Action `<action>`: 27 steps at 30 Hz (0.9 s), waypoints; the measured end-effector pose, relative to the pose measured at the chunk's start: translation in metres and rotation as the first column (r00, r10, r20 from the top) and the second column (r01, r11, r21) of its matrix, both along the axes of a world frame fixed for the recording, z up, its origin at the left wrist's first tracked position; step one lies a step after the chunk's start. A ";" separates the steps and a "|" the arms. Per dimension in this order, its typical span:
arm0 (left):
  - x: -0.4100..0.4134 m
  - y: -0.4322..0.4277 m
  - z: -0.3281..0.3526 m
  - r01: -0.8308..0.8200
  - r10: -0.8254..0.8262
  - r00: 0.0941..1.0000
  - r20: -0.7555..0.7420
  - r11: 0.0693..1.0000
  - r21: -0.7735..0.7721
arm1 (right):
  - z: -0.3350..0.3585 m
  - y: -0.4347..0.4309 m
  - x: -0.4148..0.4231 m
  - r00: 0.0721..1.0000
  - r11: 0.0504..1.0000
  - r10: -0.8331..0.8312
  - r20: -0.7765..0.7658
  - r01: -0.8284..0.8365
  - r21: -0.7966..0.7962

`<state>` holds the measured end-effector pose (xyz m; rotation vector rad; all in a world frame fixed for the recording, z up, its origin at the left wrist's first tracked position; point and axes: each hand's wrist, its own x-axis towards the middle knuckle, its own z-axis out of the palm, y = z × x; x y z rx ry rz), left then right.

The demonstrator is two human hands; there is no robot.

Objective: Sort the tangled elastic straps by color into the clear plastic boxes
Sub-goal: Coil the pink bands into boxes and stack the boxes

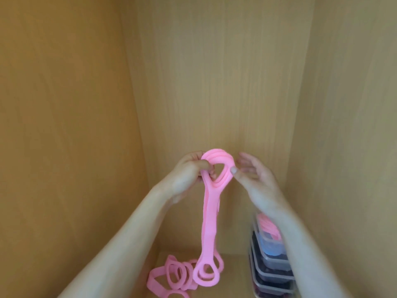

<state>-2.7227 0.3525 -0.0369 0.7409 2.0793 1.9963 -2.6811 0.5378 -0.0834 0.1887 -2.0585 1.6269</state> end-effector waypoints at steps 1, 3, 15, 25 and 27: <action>0.002 0.001 -0.001 -0.003 0.003 1.000 0.010 1.000 -0.011 | 0.012 0.000 -0.003 1.000 0.998 0.008 -0.021 -0.007 0.060; 0.005 0.002 -0.003 -0.010 0.010 0.999 0.032 1.000 -0.009 | 0.028 0.000 -0.010 0.998 0.982 0.063 -0.023 -0.058 0.180; 0.005 -0.016 -0.009 -0.056 0.040 0.994 0.100 0.985 0.161 | 0.064 -0.019 -0.020 0.995 0.783 0.081 -0.051 -0.032 0.621; 0.013 -0.018 -0.069 0.140 -0.137 0.981 0.138 0.990 -0.015 | 0.103 -0.018 -0.014 0.981 0.780 0.129 -0.147 -0.008 0.626; 0.016 -0.011 -0.079 0.169 -0.158 0.981 0.115 0.982 -0.089 | 0.110 -0.017 -0.014 0.979 0.779 0.125 -0.161 0.004 0.627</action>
